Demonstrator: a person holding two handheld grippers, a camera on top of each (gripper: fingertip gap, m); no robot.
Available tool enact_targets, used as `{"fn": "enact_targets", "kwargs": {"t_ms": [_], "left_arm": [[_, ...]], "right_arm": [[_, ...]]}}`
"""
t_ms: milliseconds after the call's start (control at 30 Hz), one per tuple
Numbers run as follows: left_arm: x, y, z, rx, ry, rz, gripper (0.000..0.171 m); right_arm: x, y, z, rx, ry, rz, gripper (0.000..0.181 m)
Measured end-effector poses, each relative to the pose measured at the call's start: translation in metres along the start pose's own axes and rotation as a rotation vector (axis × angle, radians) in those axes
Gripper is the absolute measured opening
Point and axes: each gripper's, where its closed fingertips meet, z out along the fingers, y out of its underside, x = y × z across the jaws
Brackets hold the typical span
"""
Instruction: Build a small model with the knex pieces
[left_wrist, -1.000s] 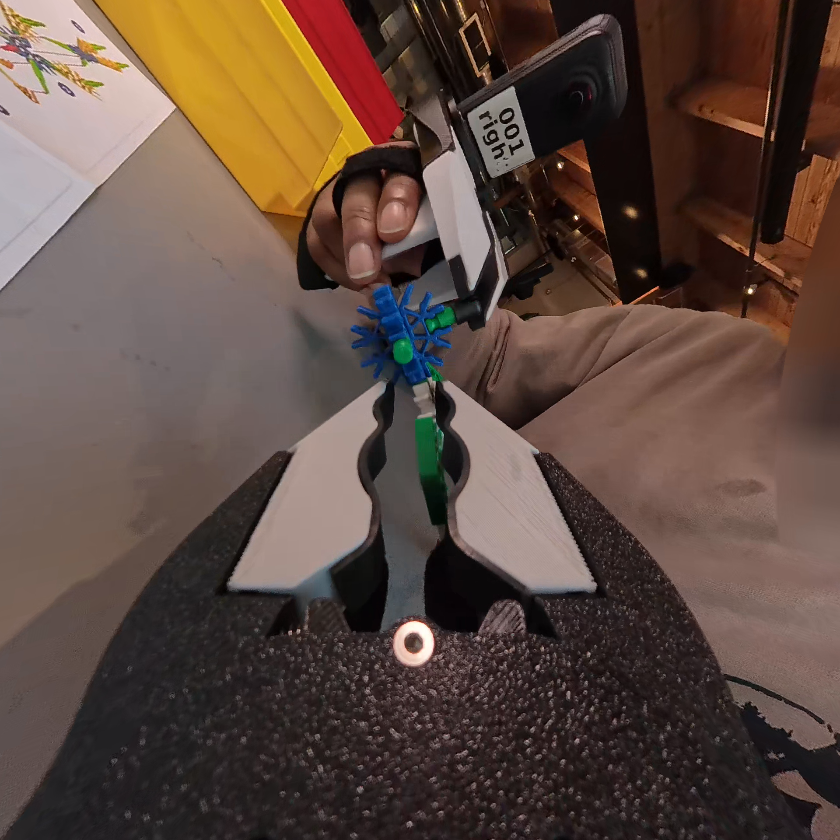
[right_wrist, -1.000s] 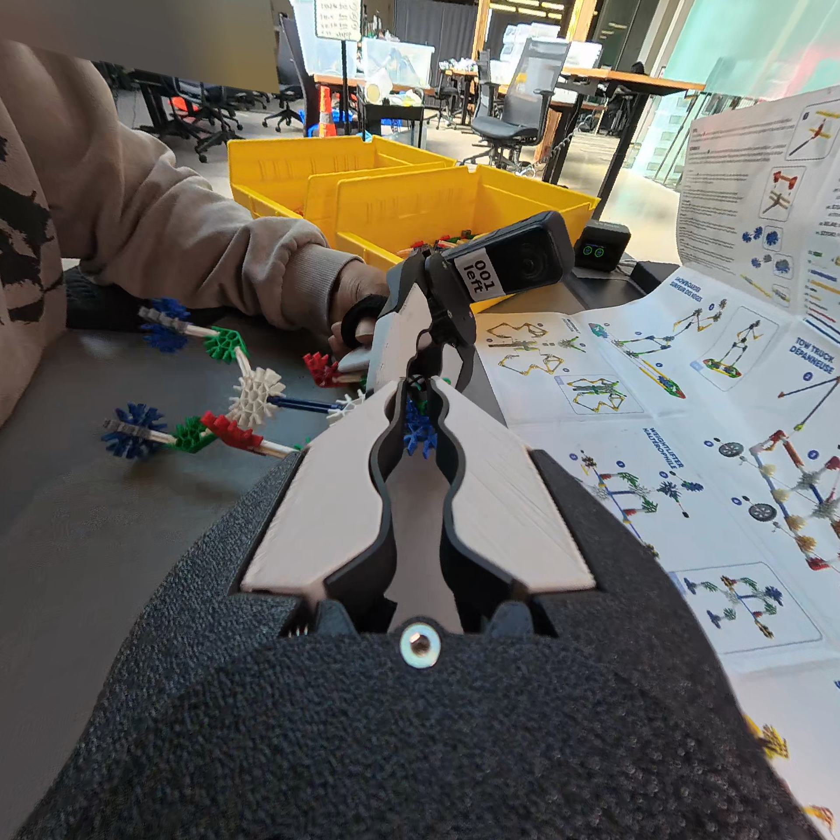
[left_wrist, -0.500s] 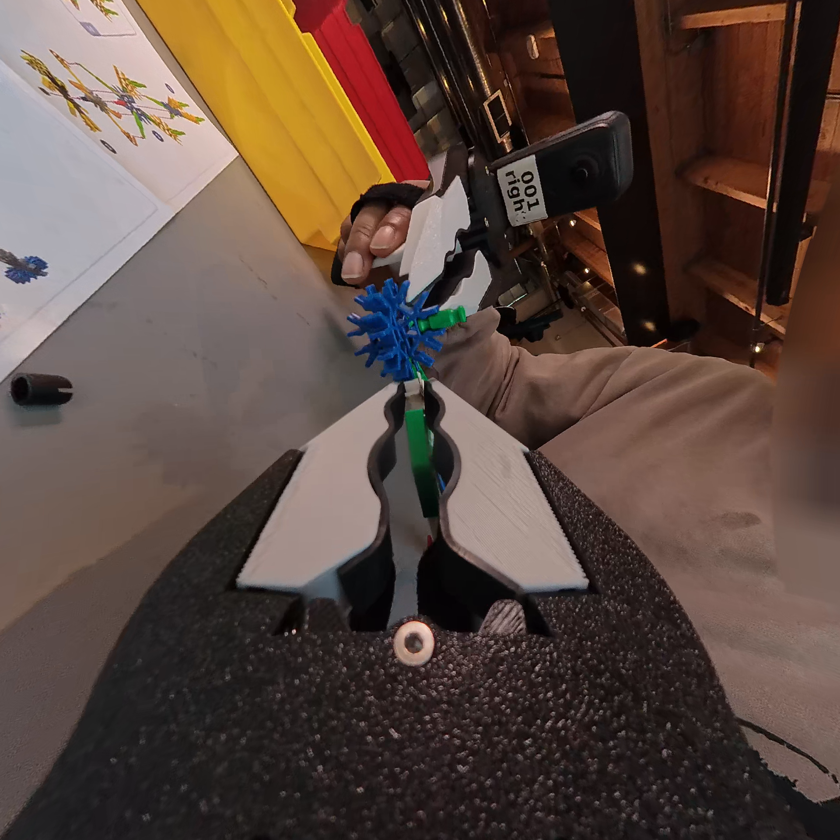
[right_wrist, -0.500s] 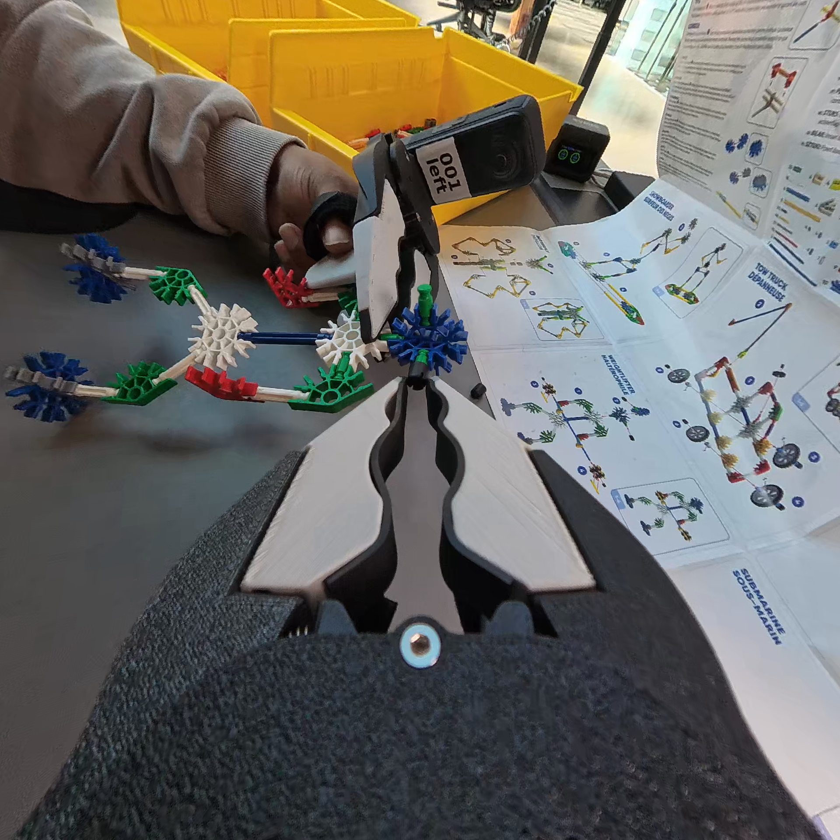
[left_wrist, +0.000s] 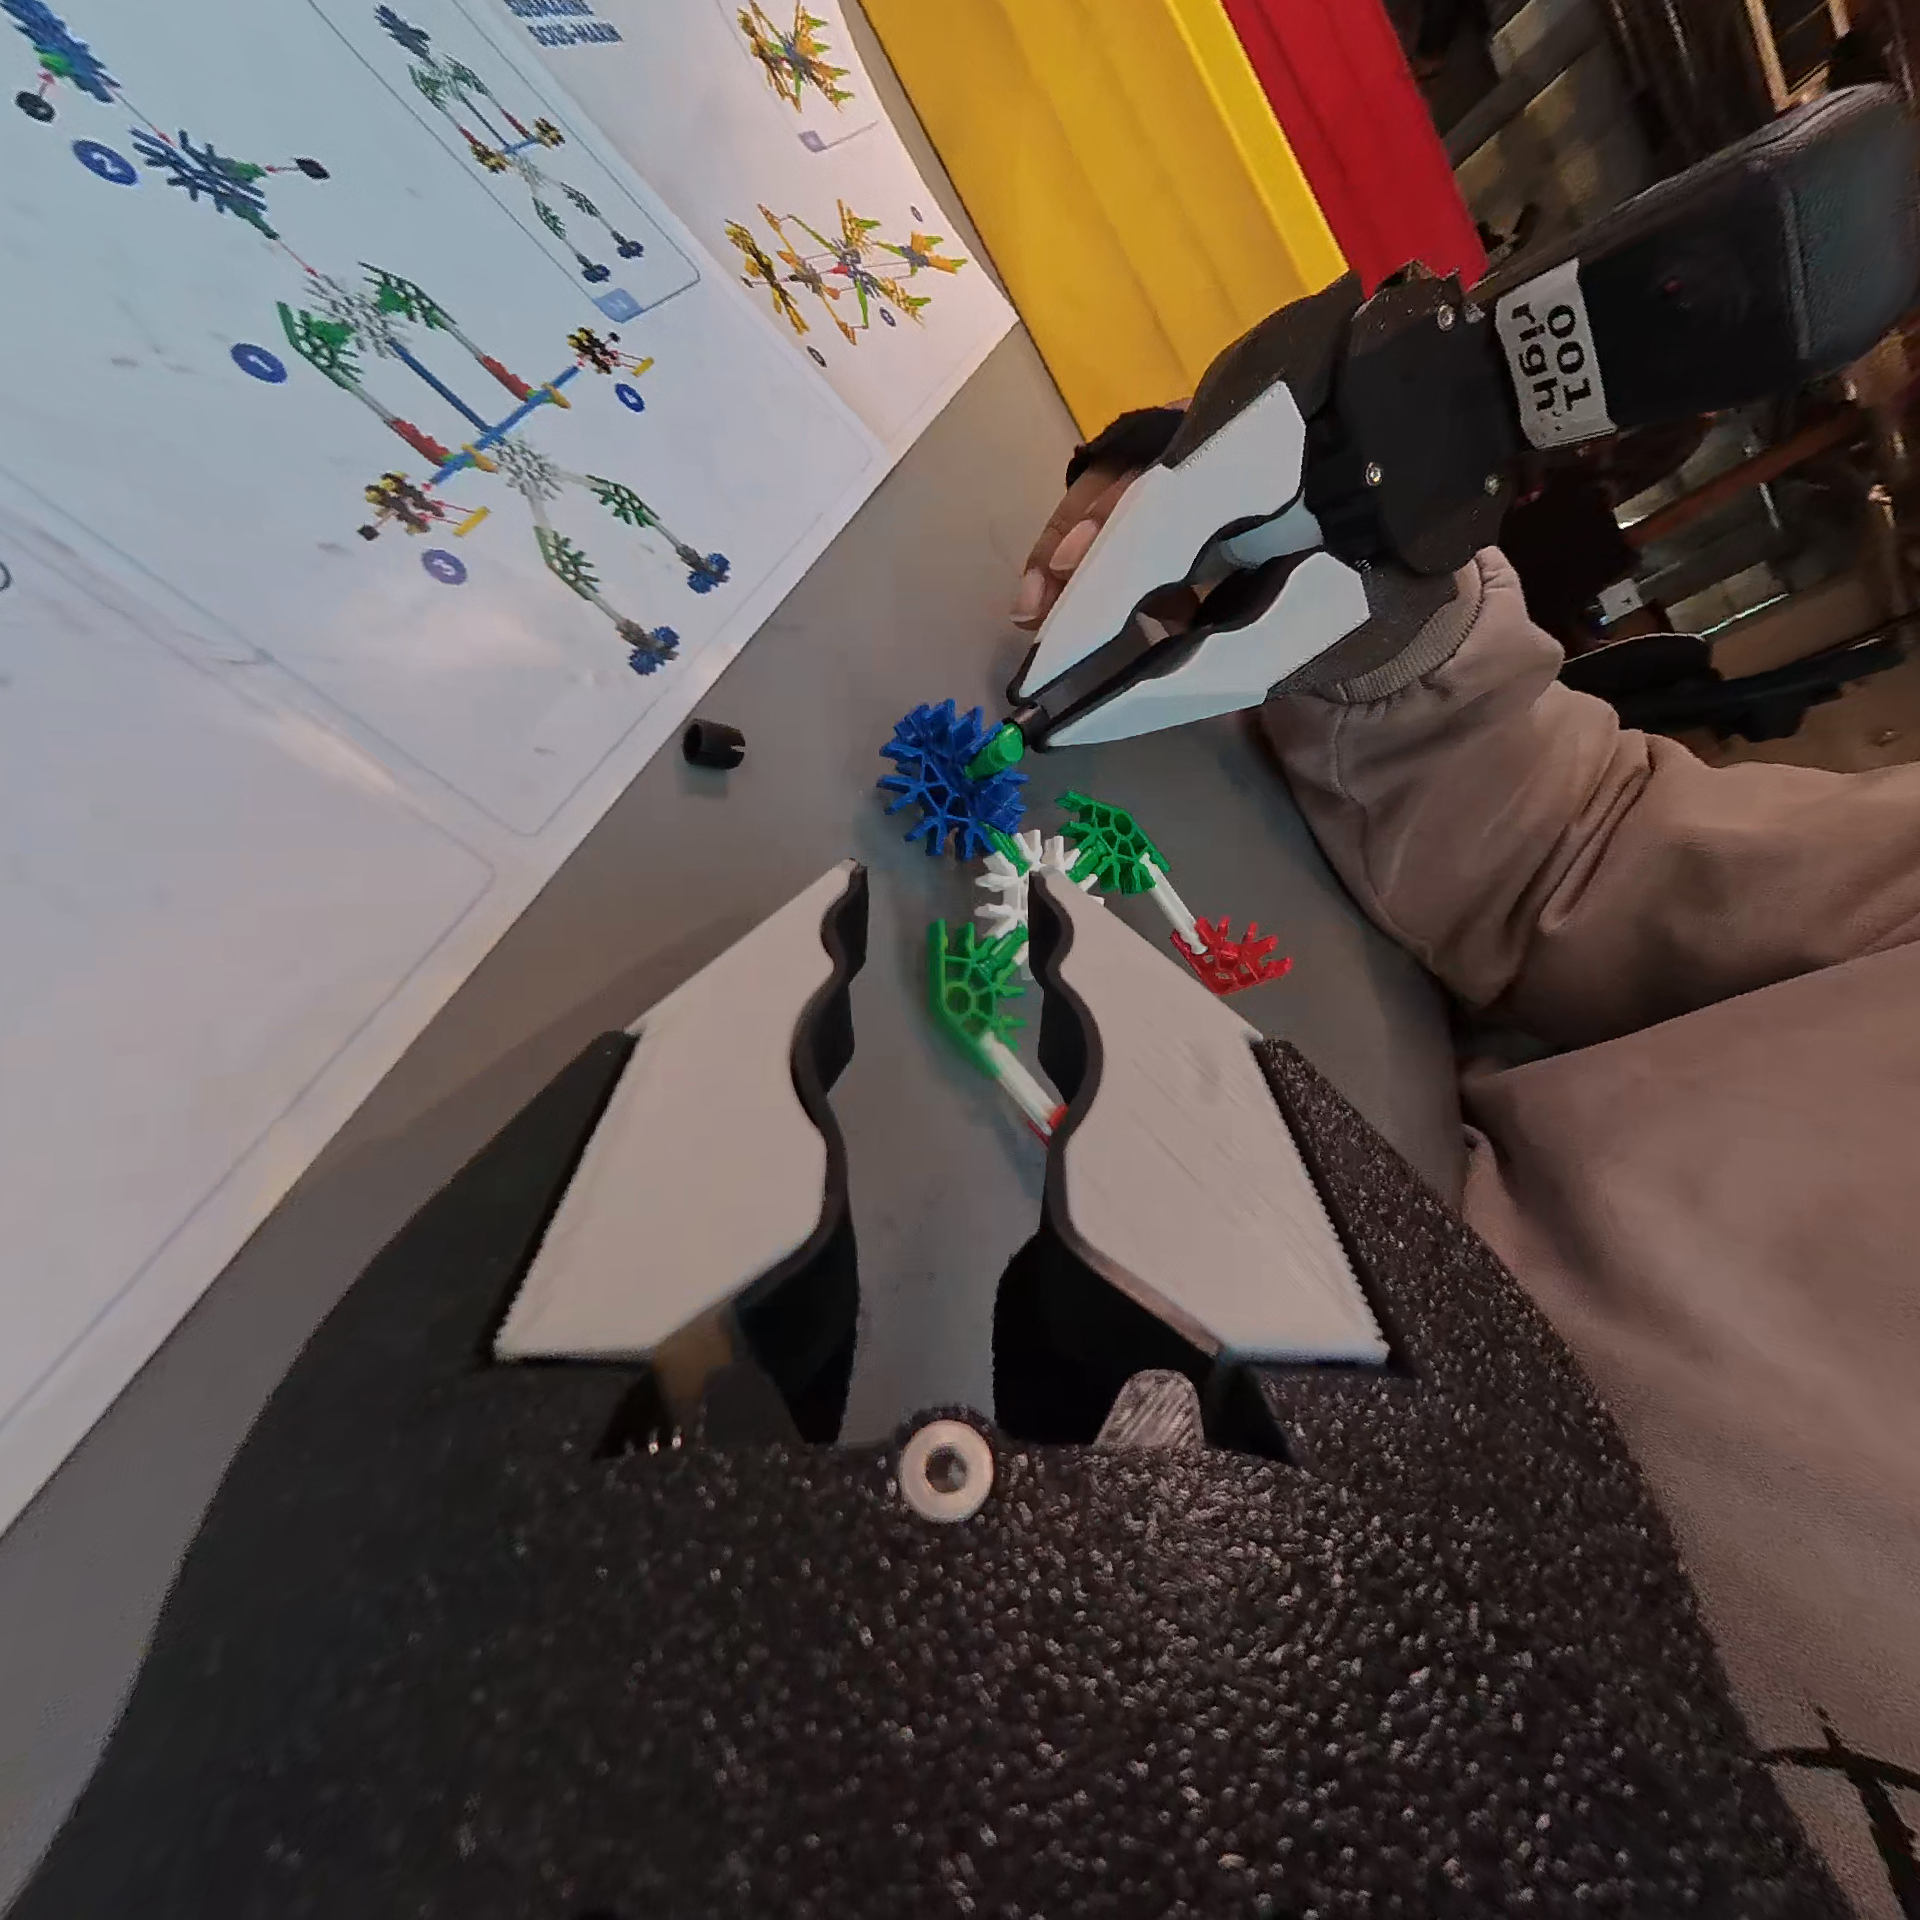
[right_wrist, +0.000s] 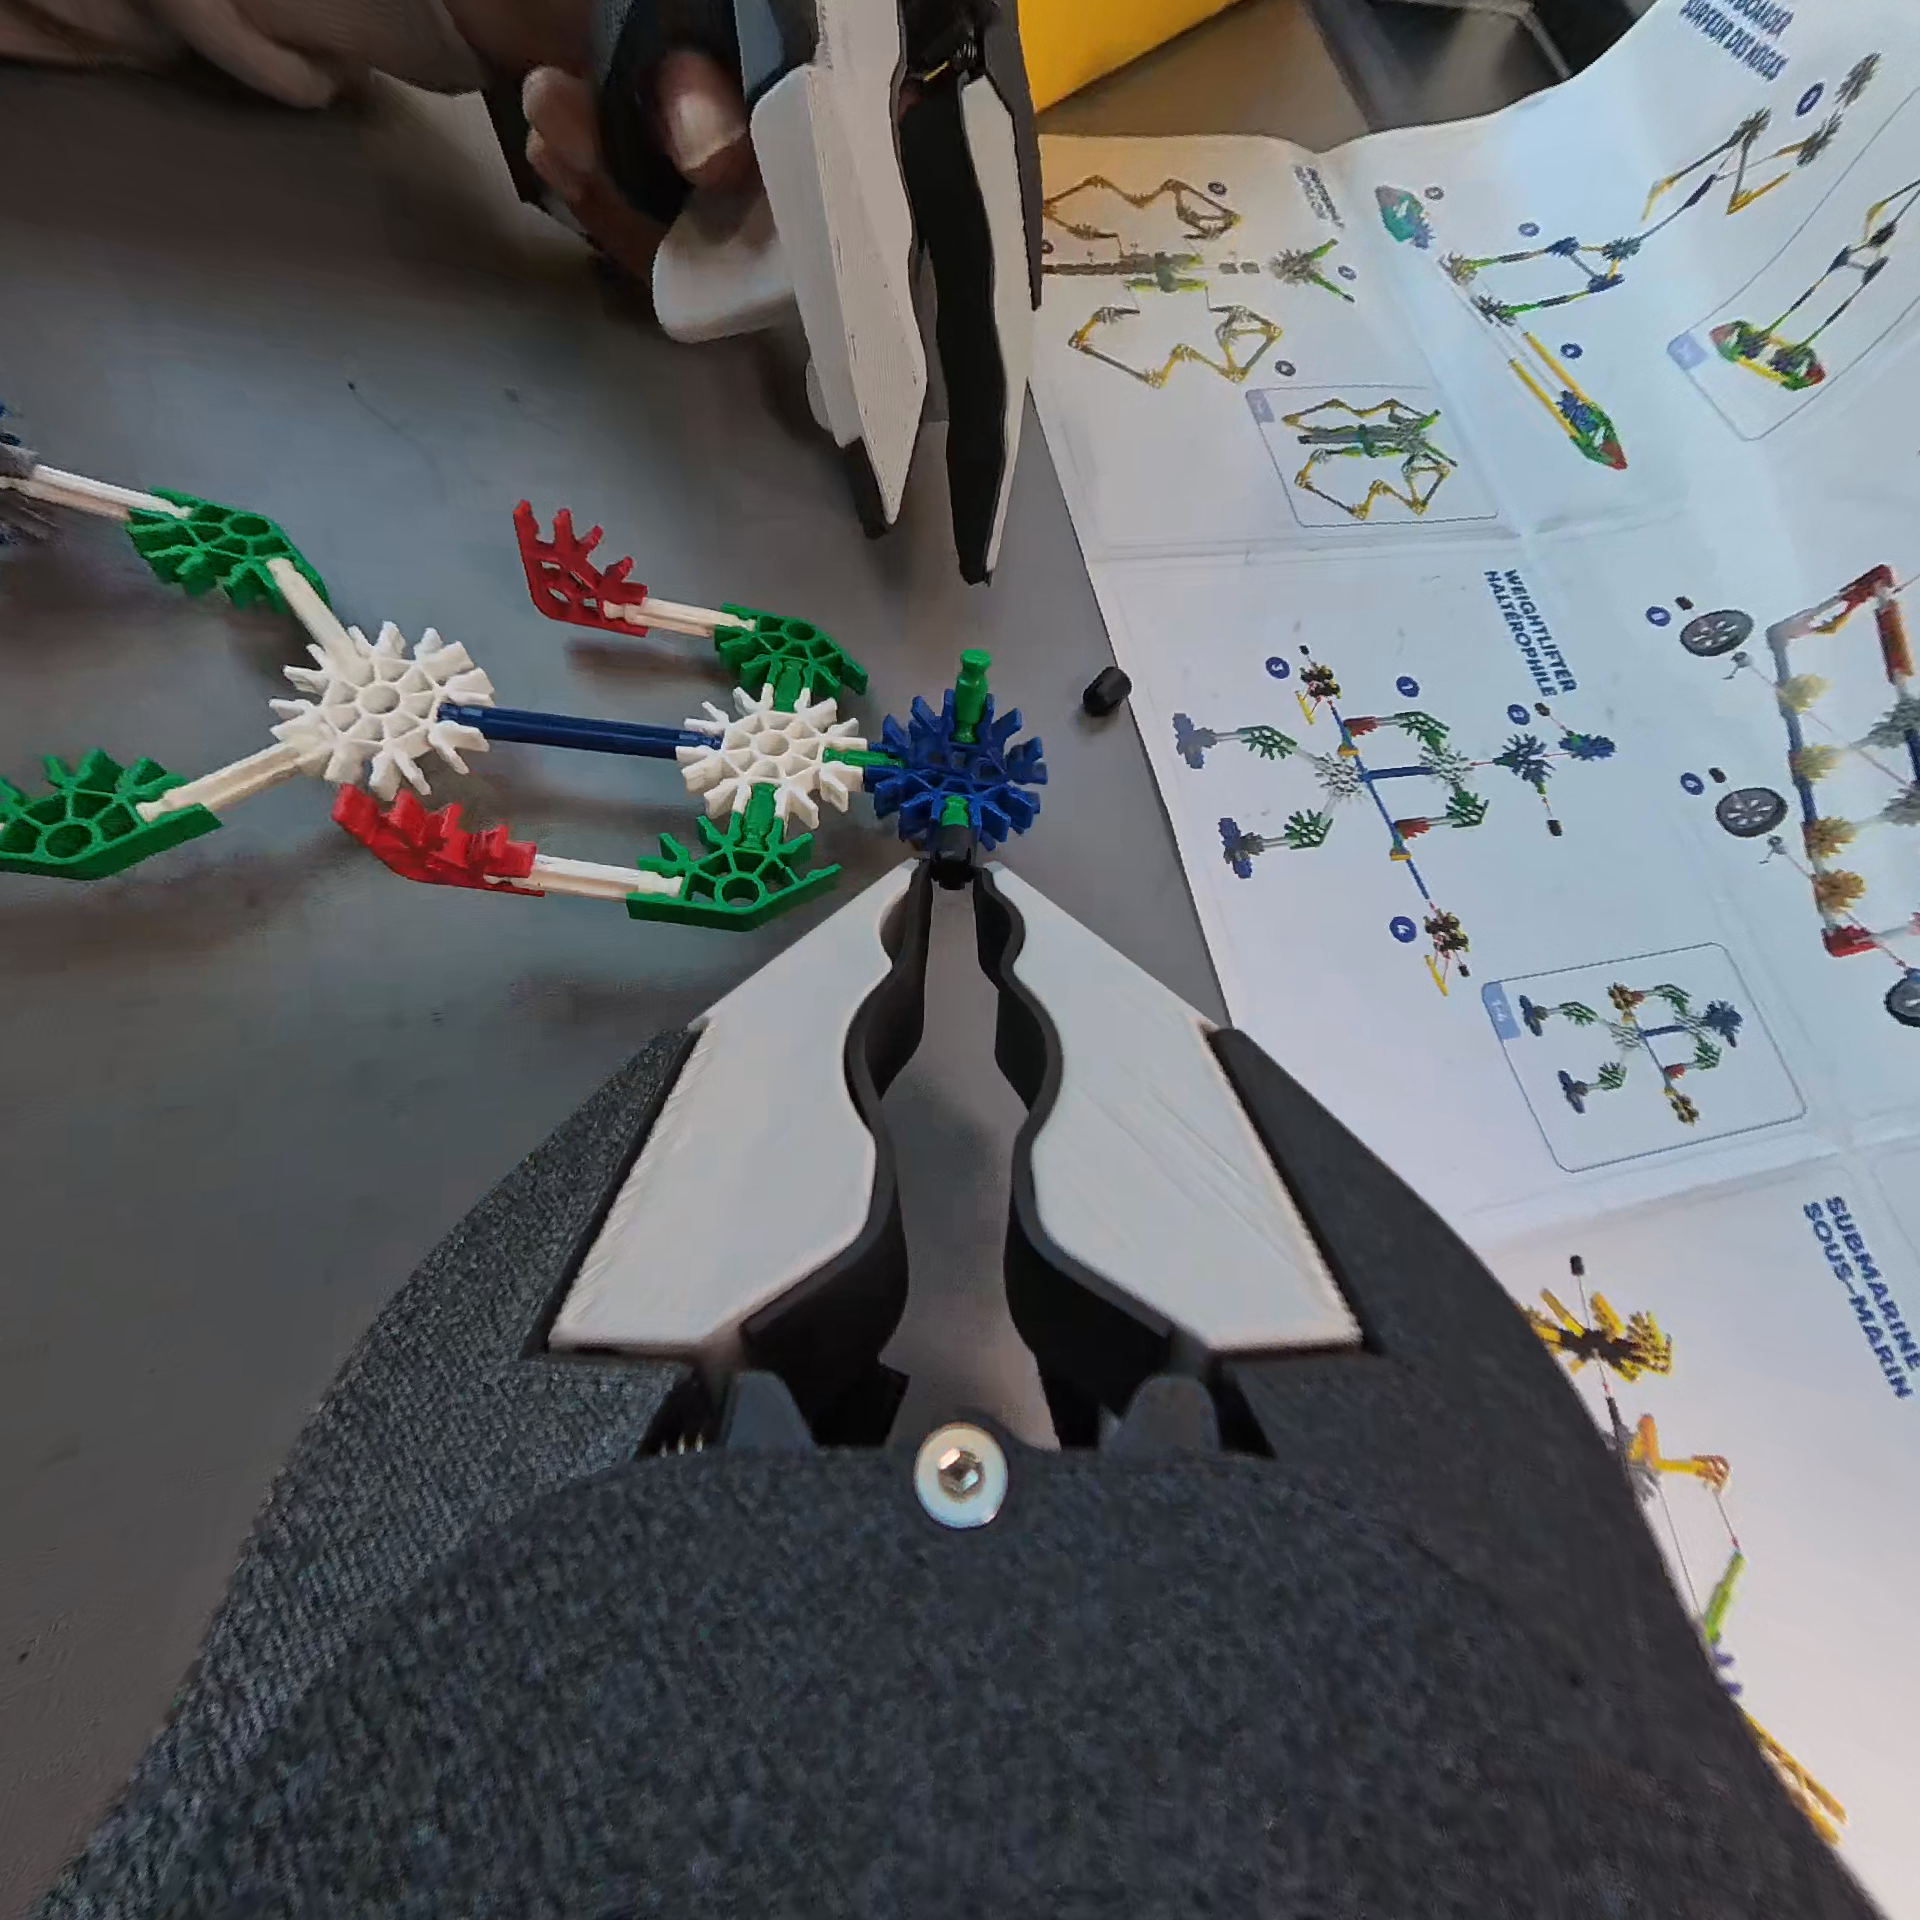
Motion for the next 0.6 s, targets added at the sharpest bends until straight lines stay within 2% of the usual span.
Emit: {"fn": "enact_targets", "kwargs": {"t_ms": [100,200,300,333,400,467,600], "left_arm": [[0.001,0.0,0.005,-0.008,-0.035,0.05,0.028],[-0.005,0.003,0.007,-0.038,-0.1,0.111,0.027],[-0.012,0.004,0.005,-0.051,-0.154,0.146,0.027],[-0.014,0.003,0.005,-0.051,-0.167,0.149,0.027],[-0.016,0.002,0.004,-0.044,-0.178,0.15,0.027],[-0.017,0.002,0.001,-0.038,-0.198,0.164,0.027],[-0.03,0.005,-0.007,-0.052,-0.285,0.207,0.027]], "right_arm": [[0.003,0.001,0.002,-0.028,0.005,-0.001,0.008],[0.001,0.002,-0.002,-0.065,-0.039,0.029,0.028],[0.022,-0.039,-0.019,0.093,-0.04,0.14,0.022],[0.029,-0.047,-0.017,0.089,-0.04,0.162,0.019],[0.043,-0.039,0.005,-0.075,-0.024,0.181,0.019],[0.04,-0.025,0.032,-0.239,-0.094,0.22,0.019],[0.036,-0.012,0.062,-0.38,-0.12,0.263,0.017]]}}
